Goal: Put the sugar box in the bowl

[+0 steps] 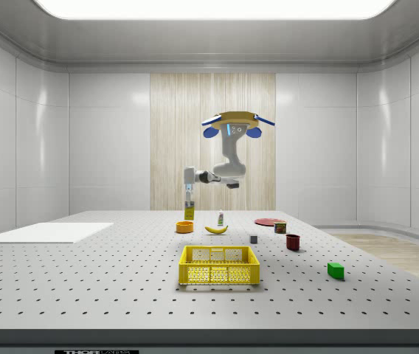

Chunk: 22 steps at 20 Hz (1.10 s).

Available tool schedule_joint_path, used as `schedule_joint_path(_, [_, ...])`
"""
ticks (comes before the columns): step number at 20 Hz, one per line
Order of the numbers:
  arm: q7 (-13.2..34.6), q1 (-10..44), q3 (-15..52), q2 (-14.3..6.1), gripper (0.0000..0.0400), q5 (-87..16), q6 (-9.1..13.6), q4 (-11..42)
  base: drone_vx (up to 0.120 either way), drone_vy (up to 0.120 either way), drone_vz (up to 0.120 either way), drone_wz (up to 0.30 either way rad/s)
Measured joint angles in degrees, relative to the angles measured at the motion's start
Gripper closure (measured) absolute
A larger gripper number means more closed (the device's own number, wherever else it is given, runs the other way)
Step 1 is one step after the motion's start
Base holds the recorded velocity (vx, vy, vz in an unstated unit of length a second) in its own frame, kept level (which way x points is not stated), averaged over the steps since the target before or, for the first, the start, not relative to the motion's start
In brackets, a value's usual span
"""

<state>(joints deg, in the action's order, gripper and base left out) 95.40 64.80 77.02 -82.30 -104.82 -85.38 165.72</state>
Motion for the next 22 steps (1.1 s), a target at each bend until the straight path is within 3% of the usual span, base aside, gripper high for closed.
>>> schedule_joint_path(10, [0.2, 0.2, 0.1, -0.7, 0.0232, 0.3, -0.7, 0.0, 0.120, -0.120, 0.000, 0.000])
schedule_joint_path(22, [0.3, 0.4, 0.3, -1.5, 0.0232, 0.6, -1.4, -0.1, 0.000, -0.120, 0.000, 0.000])
